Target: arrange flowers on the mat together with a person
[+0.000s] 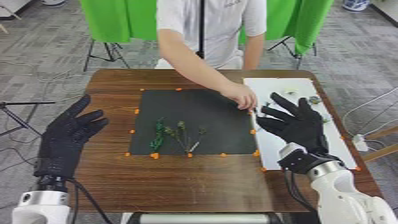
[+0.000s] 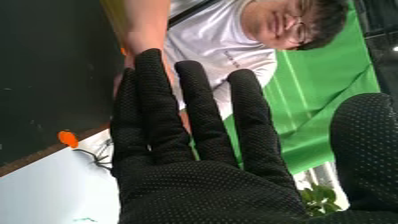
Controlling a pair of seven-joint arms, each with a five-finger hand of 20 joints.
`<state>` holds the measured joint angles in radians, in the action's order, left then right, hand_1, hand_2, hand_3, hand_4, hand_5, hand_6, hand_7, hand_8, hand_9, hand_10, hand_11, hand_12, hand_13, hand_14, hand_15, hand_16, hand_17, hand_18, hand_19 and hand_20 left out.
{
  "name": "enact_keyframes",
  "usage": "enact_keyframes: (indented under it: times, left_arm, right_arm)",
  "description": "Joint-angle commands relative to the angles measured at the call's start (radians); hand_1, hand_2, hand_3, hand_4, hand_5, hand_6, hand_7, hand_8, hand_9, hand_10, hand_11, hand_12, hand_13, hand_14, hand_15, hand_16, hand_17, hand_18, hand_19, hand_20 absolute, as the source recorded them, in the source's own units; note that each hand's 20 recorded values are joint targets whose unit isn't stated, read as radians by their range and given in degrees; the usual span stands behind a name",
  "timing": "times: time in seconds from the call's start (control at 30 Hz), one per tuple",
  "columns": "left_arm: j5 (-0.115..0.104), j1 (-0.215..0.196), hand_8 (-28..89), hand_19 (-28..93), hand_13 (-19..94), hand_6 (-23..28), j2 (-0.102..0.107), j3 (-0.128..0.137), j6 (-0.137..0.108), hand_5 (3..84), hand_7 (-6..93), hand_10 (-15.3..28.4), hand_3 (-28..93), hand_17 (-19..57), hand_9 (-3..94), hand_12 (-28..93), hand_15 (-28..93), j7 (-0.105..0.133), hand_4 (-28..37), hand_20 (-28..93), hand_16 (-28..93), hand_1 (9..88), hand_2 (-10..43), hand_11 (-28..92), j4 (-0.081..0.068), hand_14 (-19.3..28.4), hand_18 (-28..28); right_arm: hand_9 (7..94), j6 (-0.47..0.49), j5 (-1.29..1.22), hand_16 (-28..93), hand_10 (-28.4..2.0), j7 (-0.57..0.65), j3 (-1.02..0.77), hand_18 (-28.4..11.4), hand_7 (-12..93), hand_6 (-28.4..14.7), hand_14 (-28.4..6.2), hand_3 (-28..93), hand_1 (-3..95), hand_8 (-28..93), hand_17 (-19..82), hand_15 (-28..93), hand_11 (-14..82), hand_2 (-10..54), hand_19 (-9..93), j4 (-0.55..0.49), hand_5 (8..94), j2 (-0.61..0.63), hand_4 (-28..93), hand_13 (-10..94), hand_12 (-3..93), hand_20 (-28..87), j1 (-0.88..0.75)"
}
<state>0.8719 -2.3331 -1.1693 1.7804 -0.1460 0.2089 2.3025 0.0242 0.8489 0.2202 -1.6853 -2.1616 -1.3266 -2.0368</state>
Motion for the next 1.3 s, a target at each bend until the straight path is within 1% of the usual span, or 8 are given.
enact_keyframes:
  times: [0.03, 0.4, 0.5, 0.7, 0.97, 1.07, 1.17, 1.3]
  left_arm:
    - [0.001, -0.007, -6, 63, 32, 7.7, -0.006, -0.006, -0.006, 39.2, 4.8, 20.1, 74, -3.0, 41.1, 12, 50, -0.018, -23.7, 8, -5, 23.5, 8.1, 21, -0.005, 27.3, 28.4]
    - [-0.005, -0.004, -6, 63, 32, 8.2, 0.001, -0.011, -0.018, 39.1, 5.2, 20.5, 73, -3.2, 41.1, 12, 51, -0.013, -23.2, 8, -5, 23.7, 8.3, 22, -0.005, 27.5, 28.3]
    - [-0.002, 0.0, -6, 63, 32, 8.3, -0.005, -0.01, -0.01, 39.0, 5.5, 20.7, 73, -3.3, 41.2, 13, 52, -0.025, -23.1, 8, -5, 23.8, 8.3, 23, -0.005, 27.7, 28.3]
    - [-0.002, 0.002, -6, 64, 31, 8.7, -0.006, -0.012, -0.011, 39.1, 5.8, 20.9, 74, -3.2, 41.0, 13, 52, -0.025, -22.9, 9, -5, 23.9, 8.3, 23, -0.005, 27.7, 28.2]
    - [-0.007, 0.003, -7, 63, 31, 8.7, 0.003, -0.016, -0.018, 39.1, 5.8, 20.9, 74, -3.2, 41.0, 13, 53, -0.022, -22.8, 9, -6, 24.1, 8.3, 24, -0.006, 27.8, 28.1]
    - [-0.008, 0.001, -6, 63, 31, 8.7, 0.007, -0.017, -0.023, 39.1, 5.9, 21.0, 74, -3.2, 40.9, 13, 53, -0.016, -22.6, 9, -6, 24.1, 8.2, 24, -0.005, 27.8, 28.1]
    - [-0.009, 0.001, -6, 63, 31, 8.7, 0.006, -0.016, -0.022, 39.1, 5.9, 21.0, 74, -3.3, 40.9, 13, 53, -0.022, -22.6, 9, -6, 24.2, 8.2, 24, -0.004, 27.7, 28.1]
    - [-0.012, 0.0, -6, 63, 31, 8.8, 0.011, -0.019, -0.028, 39.1, 6.0, 20.9, 74, -3.3, 40.9, 13, 53, -0.013, -22.5, 10, -6, 24.1, 8.2, 24, -0.005, 27.8, 28.1]
  right_arm:
    - [47.8, -0.013, 0.005, 14, -18.3, 0.007, 0.002, -22.9, 12, -1.0, -20.8, 72, 12.8, -12, 8, 36, 14.2, 13.4, 53, -0.011, 42.7, -0.004, -27, 38, 14.4, 23, -0.014]
    - [48.2, -0.009, 0.01, 13, -18.2, 0.009, 0.005, -22.8, 13, -0.9, -20.8, 72, 13.0, -12, 8, 38, 14.7, 13.4, 53, -0.009, 42.9, -0.006, -27, 39, 14.3, 23, -0.006]
    - [48.2, -0.013, 0.01, 13, -18.2, 0.011, 0.002, -22.9, 13, -0.9, -20.7, 72, 13.1, -12, 8, 38, 14.7, 13.4, 53, -0.013, 43.0, -0.007, -27, 39, 14.3, 23, -0.012]
    - [48.4, -0.021, 0.01, 13, -18.1, 0.011, 0.006, -22.9, 13, -0.8, -20.7, 72, 13.2, -12, 8, 38, 14.8, 13.4, 53, -0.013, 43.1, -0.003, -27, 39, 14.2, 23, -0.009]
    - [48.8, -0.018, 0.033, 13, -18.2, 0.011, 0.0, -22.9, 13, -0.8, -20.7, 72, 13.3, -13, 8, 38, 15.2, 13.3, 53, -0.016, 43.3, -0.003, -27, 39, 14.2, 23, -0.015]
    - [49.2, -0.028, 0.05, 13, -18.4, 0.008, 0.003, -23.0, 13, -0.8, -20.6, 72, 13.3, -13, 8, 39, 15.6, 13.1, 53, -0.019, 43.4, 0.001, -26, 39, 14.4, 23, -0.013]
    - [49.8, -0.052, 0.075, 13, -18.6, 0.005, 0.008, -23.0, 13, -0.8, -20.3, 72, 13.5, -13, 8, 41, 16.6, 12.8, 53, -0.026, 43.5, 0.011, -26, 40, 14.8, 23, -0.014]
    - [50.8, -0.088, 0.123, 13, -19.0, 0.006, 0.014, -22.8, 13, -0.7, -19.8, 73, 14.3, -13, 9, 45, 18.8, 11.8, 54, -0.032, 43.3, 0.025, -26, 42, 15.4, 23, -0.009]
